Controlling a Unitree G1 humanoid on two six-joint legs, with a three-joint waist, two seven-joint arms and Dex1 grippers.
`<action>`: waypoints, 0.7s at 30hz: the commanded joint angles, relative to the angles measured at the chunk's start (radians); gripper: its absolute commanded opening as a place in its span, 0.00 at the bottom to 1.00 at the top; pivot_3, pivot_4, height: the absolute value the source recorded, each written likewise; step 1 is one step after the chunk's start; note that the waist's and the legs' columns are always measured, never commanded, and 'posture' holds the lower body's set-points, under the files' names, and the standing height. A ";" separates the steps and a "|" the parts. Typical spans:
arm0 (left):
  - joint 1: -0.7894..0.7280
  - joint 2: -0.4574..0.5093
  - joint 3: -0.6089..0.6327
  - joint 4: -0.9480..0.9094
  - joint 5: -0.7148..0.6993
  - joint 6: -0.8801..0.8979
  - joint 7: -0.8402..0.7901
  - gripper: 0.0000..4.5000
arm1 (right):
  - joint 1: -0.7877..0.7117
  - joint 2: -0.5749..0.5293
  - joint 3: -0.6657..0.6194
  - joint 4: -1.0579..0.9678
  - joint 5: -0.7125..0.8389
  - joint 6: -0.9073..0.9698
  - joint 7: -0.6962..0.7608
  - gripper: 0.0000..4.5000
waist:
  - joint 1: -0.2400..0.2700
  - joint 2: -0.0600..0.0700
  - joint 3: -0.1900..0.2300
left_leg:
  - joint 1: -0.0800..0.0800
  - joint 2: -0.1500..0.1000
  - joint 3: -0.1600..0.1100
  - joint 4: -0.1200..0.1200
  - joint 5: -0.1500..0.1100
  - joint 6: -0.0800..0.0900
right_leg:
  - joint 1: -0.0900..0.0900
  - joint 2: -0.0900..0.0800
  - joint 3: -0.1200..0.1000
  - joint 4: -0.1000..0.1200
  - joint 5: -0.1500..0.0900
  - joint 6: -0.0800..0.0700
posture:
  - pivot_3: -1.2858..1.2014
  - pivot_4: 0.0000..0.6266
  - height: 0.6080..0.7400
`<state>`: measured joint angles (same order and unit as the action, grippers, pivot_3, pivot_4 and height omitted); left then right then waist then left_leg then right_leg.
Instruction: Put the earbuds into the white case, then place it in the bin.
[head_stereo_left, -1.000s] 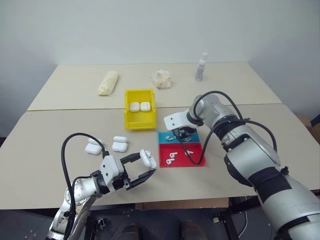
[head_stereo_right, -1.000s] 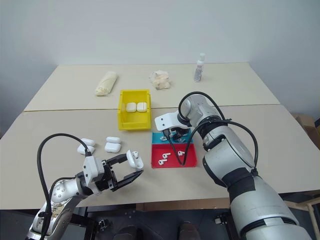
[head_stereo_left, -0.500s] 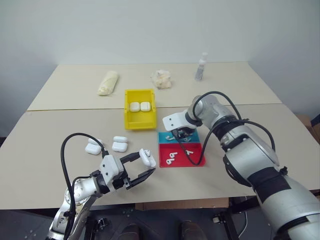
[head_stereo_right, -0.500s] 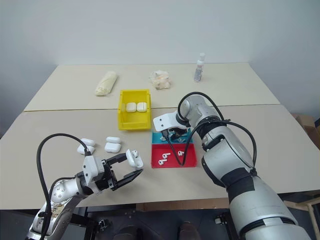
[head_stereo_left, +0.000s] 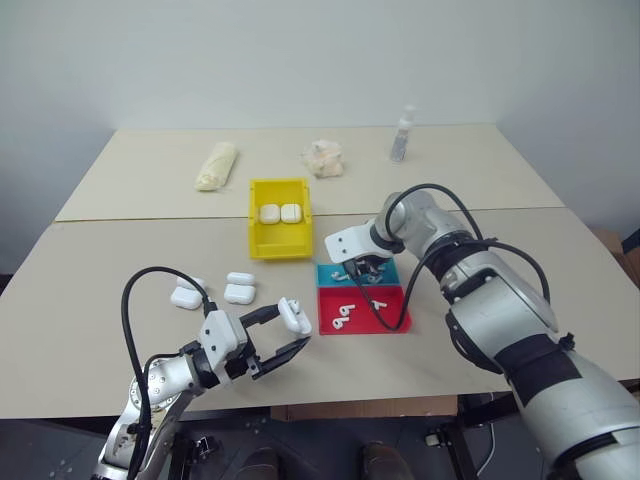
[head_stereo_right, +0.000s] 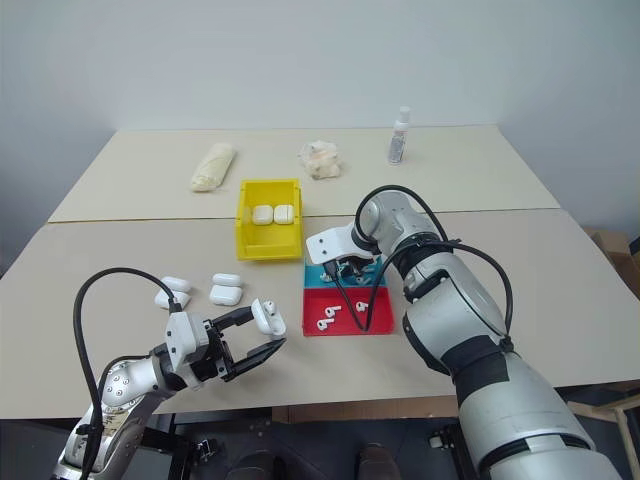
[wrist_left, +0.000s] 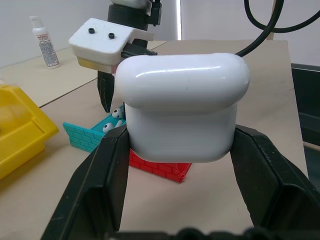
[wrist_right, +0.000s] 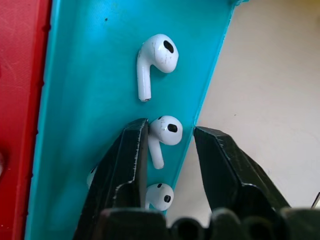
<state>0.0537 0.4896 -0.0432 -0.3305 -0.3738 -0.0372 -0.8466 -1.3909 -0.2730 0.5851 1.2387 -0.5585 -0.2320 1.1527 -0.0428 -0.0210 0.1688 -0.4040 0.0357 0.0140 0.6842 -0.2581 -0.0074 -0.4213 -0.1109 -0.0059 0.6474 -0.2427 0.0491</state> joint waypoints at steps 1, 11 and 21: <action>-0.003 0.000 0.000 -0.032 -0.006 -0.004 0.000 0.61 | -0.003 -0.002 -0.005 0.003 -0.003 -0.009 0.009 0.41 | 0.000 0.000 0.000 | 0.000 0.000 0.000 0.000 0.000 0.000 | 0.000 0.000 0.000 0.000 0.000 0.000 | 0.52 0.24 1.00; -0.011 -0.002 -0.001 -0.027 -0.006 -0.002 0.000 0.61 | 0.001 -0.005 -0.006 0.005 -0.010 -0.011 0.016 0.21 | 0.000 0.000 0.000 | 0.000 0.000 0.000 0.000 0.000 0.000 | 0.000 0.000 0.000 0.000 0.000 0.000 | 0.52 0.24 1.00; -0.018 -0.001 -0.002 -0.025 -0.006 0.000 0.000 0.61 | 0.003 -0.005 -0.007 0.004 -0.011 -0.012 0.018 0.21 | 0.000 0.000 0.000 | 0.000 0.000 0.000 0.000 0.000 0.000 | 0.000 0.000 0.000 0.000 0.000 0.000 | 0.52 0.24 1.00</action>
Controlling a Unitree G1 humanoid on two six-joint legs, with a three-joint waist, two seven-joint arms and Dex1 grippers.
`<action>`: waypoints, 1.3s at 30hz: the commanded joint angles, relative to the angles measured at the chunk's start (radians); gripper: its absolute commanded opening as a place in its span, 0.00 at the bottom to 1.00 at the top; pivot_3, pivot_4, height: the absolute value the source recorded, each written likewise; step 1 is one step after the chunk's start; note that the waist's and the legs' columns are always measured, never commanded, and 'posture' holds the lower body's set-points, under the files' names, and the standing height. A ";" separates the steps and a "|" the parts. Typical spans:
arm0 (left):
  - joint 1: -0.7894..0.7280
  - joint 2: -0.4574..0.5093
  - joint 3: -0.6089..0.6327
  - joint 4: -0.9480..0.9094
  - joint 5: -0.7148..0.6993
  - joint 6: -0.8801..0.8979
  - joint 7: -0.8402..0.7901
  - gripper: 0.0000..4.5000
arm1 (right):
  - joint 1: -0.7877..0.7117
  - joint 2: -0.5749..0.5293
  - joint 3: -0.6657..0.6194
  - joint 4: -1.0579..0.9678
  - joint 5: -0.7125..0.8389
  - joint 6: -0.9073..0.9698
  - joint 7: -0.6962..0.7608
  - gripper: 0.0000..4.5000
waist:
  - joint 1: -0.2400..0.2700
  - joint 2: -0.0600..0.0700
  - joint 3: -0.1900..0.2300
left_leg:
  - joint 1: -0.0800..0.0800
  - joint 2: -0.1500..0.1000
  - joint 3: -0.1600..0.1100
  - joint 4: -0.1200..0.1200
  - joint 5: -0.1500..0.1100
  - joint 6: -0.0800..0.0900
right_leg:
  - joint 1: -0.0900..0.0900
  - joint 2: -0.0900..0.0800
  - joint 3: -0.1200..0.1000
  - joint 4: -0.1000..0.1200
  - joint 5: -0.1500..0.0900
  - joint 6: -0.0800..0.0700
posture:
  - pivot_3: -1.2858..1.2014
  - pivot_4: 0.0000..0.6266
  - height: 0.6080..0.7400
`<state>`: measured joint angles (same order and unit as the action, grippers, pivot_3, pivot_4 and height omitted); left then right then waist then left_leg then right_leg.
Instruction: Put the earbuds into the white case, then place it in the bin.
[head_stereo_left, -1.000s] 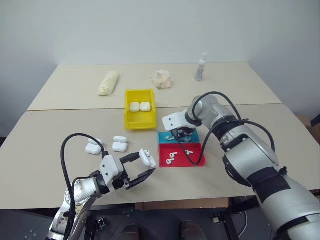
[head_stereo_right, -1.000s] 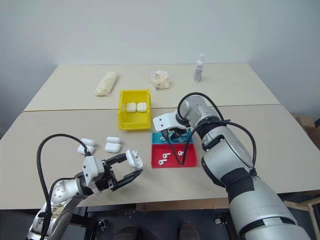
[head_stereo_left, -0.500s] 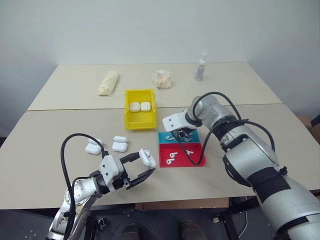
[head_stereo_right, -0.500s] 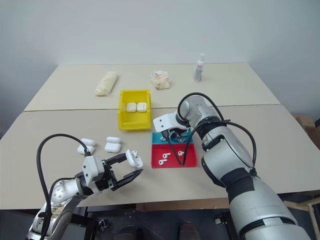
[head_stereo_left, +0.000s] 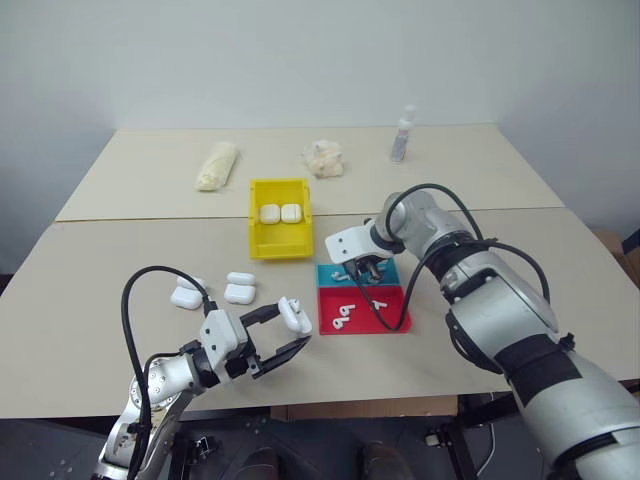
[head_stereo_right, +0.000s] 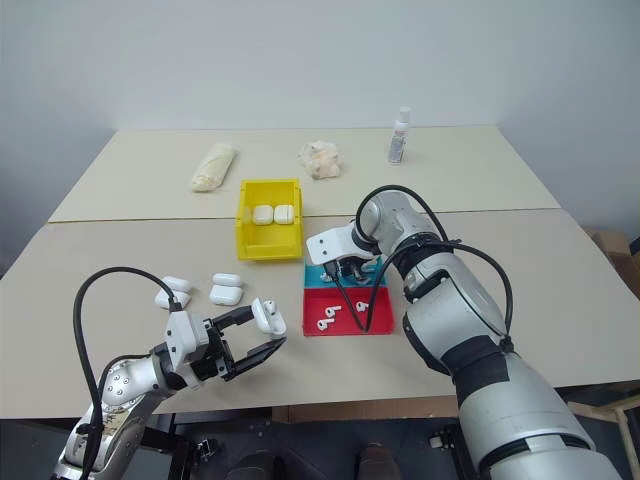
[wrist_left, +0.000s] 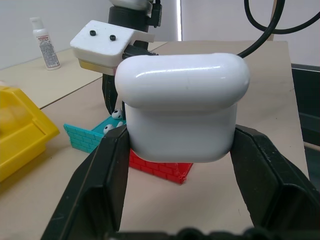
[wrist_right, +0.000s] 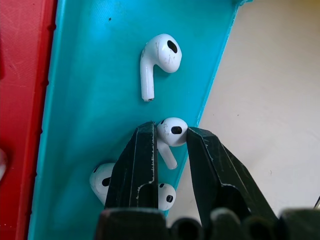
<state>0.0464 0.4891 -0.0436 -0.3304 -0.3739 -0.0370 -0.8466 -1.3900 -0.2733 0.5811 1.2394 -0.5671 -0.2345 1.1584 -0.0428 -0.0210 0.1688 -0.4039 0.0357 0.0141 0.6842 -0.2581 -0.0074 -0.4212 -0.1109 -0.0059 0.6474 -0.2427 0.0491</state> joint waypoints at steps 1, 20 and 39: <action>-0.012 -0.001 -0.002 -0.024 -0.006 0.000 -0.001 0.61 | 0.002 -0.005 -0.005 0.003 0.000 -0.008 0.012 0.21 | 0.000 0.000 0.000 | 0.000 0.000 0.000 0.000 0.000 0.000 | 0.000 0.000 0.000 0.000 0.000 0.000 | 0.52 0.24 1.00; -0.083 -0.005 -0.008 0.036 -0.016 -0.016 -0.040 0.61 | -0.002 -0.091 -0.149 -0.206 0.131 0.114 0.097 0.21 | 0.001 0.000 0.000 | -0.001 0.000 0.000 0.000 0.000 0.000 | -0.001 0.000 0.000 0.000 0.000 0.000 | 0.52 0.24 1.00; -0.372 -0.040 -0.015 -0.032 -0.180 0.196 -0.056 0.61 | 0.380 -0.316 -0.983 -1.899 0.736 1.831 0.029 0.21 | 0.042 0.000 0.000 | -0.003 -0.001 -0.003 0.001 0.000 0.001 | 0.001 0.000 -0.003 0.000 0.000 0.000 | 0.52 0.24 1.00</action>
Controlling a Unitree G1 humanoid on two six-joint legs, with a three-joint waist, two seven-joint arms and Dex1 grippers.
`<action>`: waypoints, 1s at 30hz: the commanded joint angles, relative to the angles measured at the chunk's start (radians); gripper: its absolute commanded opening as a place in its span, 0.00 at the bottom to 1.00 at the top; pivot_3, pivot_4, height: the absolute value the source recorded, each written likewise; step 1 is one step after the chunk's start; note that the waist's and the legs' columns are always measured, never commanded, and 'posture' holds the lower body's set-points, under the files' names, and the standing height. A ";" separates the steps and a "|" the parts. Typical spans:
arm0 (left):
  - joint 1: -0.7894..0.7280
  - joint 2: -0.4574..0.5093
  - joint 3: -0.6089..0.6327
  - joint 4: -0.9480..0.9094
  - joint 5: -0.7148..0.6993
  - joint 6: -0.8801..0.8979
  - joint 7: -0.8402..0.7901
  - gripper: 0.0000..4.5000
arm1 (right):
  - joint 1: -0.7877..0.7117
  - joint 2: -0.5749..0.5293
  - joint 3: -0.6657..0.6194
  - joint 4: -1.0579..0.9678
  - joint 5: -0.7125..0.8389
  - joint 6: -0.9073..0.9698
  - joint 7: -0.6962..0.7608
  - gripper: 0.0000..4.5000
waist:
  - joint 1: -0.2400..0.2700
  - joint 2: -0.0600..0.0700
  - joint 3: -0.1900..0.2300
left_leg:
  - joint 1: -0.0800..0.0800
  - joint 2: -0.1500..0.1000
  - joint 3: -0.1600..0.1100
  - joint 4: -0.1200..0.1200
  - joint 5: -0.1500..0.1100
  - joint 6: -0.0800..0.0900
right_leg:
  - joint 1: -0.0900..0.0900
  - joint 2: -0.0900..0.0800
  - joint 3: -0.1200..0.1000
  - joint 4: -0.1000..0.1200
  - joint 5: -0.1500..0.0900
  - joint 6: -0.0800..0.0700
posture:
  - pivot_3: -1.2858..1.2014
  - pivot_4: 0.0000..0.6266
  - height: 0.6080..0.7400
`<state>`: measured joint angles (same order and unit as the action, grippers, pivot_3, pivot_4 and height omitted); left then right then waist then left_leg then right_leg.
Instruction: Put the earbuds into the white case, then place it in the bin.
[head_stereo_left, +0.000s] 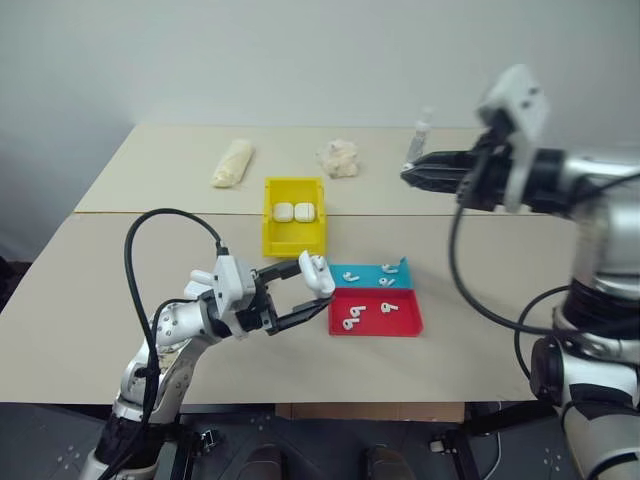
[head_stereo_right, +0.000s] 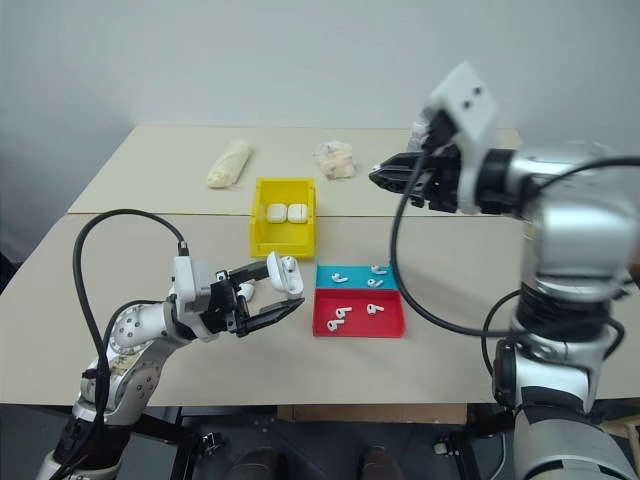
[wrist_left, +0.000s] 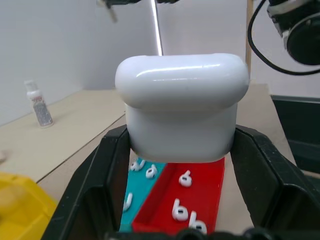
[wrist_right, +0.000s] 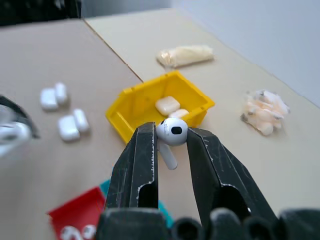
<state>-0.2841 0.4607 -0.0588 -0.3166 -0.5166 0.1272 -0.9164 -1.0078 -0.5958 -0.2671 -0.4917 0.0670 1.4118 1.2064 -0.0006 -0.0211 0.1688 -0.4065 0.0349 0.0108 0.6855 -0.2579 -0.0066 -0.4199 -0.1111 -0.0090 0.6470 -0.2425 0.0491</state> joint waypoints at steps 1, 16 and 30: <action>-0.057 -0.019 -0.005 -0.049 -0.048 0.045 0.010 0.61 | 0.010 0.030 -0.198 -0.204 0.148 0.201 -0.032 0.21 | -0.001 0.000 0.000 | 0.000 0.000 0.000 0.000 0.000 0.000 | 0.000 0.000 0.000 0.000 0.000 0.000 | 0.52 0.24 1.00; -0.180 -0.072 -0.039 0.021 -0.064 0.057 -0.093 0.61 | 0.287 0.544 -0.532 -0.467 0.710 0.203 -0.338 0.21 | -0.012 0.000 -0.001 | 0.002 -0.001 -0.001 -0.001 0.001 0.001 | 0.002 0.001 0.000 0.000 0.000 0.000 | 0.52 0.24 1.00; -0.164 -0.107 -0.039 0.025 -0.054 0.027 -0.109 0.61 | 0.420 0.491 -0.425 -0.412 0.966 0.099 -0.575 0.21 | -0.013 0.000 -0.001 | 0.002 -0.001 -0.001 -0.001 0.001 0.001 | 0.003 0.001 0.000 0.000 0.000 0.000 | 0.52 0.24 1.00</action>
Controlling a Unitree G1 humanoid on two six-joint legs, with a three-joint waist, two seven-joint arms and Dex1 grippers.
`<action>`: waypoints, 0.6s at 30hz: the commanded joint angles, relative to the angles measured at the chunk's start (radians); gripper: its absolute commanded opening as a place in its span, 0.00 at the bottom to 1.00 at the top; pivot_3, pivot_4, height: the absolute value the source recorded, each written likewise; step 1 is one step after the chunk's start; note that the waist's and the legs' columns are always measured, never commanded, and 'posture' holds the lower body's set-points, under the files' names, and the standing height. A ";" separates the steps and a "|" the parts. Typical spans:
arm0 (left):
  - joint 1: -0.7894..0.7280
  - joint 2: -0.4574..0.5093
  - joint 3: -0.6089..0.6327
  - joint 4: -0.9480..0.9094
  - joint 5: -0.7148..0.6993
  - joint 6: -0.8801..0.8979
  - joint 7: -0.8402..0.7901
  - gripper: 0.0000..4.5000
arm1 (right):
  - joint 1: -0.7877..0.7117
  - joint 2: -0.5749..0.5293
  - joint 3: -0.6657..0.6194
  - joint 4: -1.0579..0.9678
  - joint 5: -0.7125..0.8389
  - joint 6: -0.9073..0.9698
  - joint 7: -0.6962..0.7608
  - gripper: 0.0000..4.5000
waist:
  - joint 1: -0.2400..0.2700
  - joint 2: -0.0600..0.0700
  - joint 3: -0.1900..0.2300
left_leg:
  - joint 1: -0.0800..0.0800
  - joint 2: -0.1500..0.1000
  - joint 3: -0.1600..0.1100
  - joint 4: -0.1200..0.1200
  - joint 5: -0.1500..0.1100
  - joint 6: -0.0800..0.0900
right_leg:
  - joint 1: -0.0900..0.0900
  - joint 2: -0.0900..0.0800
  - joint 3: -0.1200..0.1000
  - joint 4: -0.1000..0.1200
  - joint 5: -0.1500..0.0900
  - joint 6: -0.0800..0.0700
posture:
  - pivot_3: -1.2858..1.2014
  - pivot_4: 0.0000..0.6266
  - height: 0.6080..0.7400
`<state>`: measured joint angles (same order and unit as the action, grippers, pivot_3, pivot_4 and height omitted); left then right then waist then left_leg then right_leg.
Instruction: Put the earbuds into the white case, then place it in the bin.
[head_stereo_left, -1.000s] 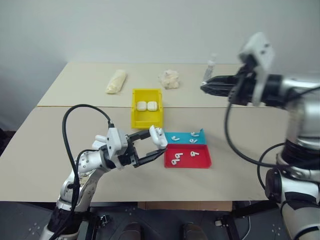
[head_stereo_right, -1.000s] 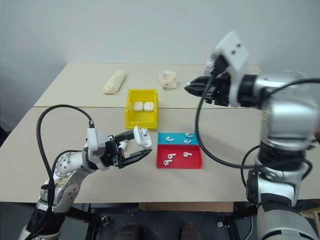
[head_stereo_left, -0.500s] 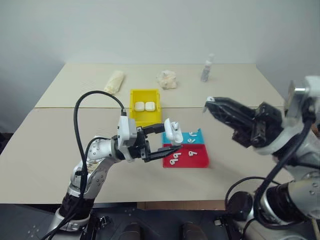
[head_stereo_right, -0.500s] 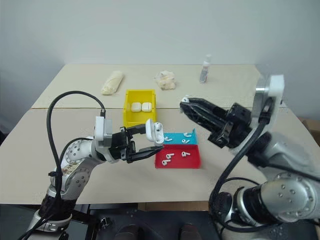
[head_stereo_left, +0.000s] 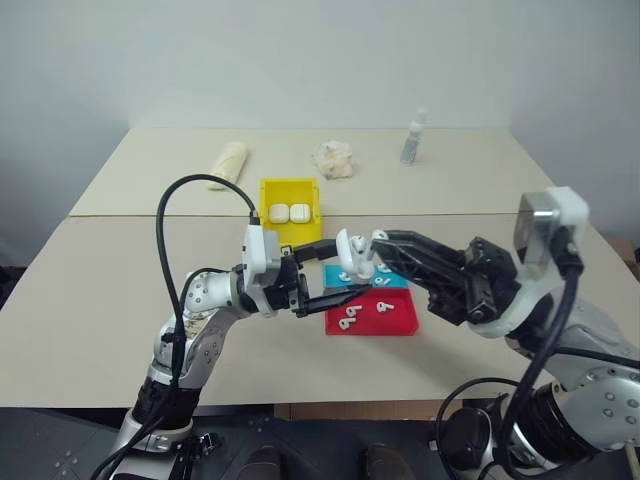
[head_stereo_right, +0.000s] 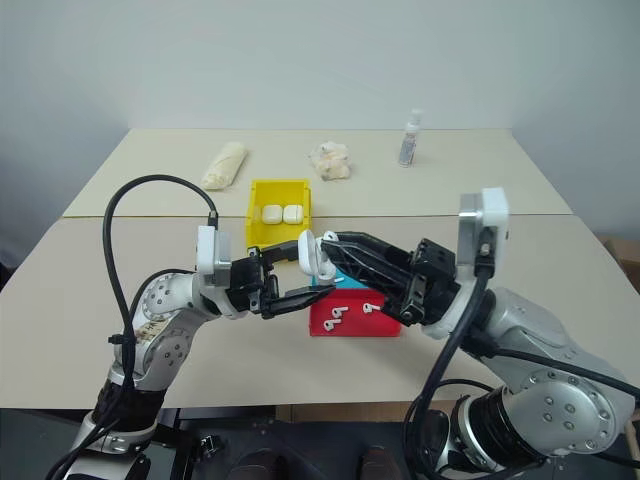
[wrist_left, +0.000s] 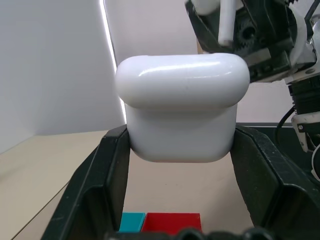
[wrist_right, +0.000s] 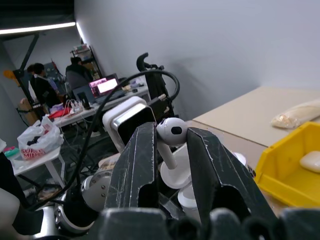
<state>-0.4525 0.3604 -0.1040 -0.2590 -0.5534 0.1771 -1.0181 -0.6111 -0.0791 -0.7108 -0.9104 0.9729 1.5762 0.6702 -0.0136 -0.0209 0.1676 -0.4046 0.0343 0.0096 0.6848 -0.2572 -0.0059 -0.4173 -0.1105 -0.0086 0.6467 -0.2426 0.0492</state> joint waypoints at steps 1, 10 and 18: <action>0.005 -0.008 0.007 -0.034 -0.018 -0.023 -0.009 0.61 | 0.037 -0.039 0.026 0.013 0.077 -0.083 -0.053 0.21 | 0.000 0.000 0.000 | 0.000 0.000 0.000 0.000 0.000 0.000 | 0.000 0.000 0.000 0.000 0.000 0.000 | 0.52 0.24 1.00; 0.009 -0.020 0.013 -0.036 -0.017 -0.031 -0.014 0.61 | 0.159 -0.167 0.136 0.061 0.247 -0.272 -0.205 0.21 | 0.000 0.000 0.000 | 0.000 0.000 0.000 0.000 0.000 0.000 | 0.000 0.000 0.000 -0.001 0.000 0.000 | 0.52 0.24 1.00; 0.013 -0.037 0.009 -0.032 -0.011 -0.040 -0.009 0.61 | 0.232 -0.294 0.237 0.096 0.348 -0.445 -0.301 0.21 | 0.000 0.000 0.000 | 0.000 0.000 0.000 0.000 0.000 0.000 | 0.000 0.000 0.000 -0.002 0.000 0.000 | 0.52 0.24 1.00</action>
<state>-0.4356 0.3305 -0.1030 -0.2597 -0.5532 0.1657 -1.0309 -0.3825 -0.3560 -0.4786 -0.8027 1.2832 1.1878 0.3856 -0.0132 -0.0211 0.1676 -0.4048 0.0344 0.0097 0.6848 -0.2573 -0.0055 -0.4172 -0.1105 -0.0083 0.6448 -0.2426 0.0493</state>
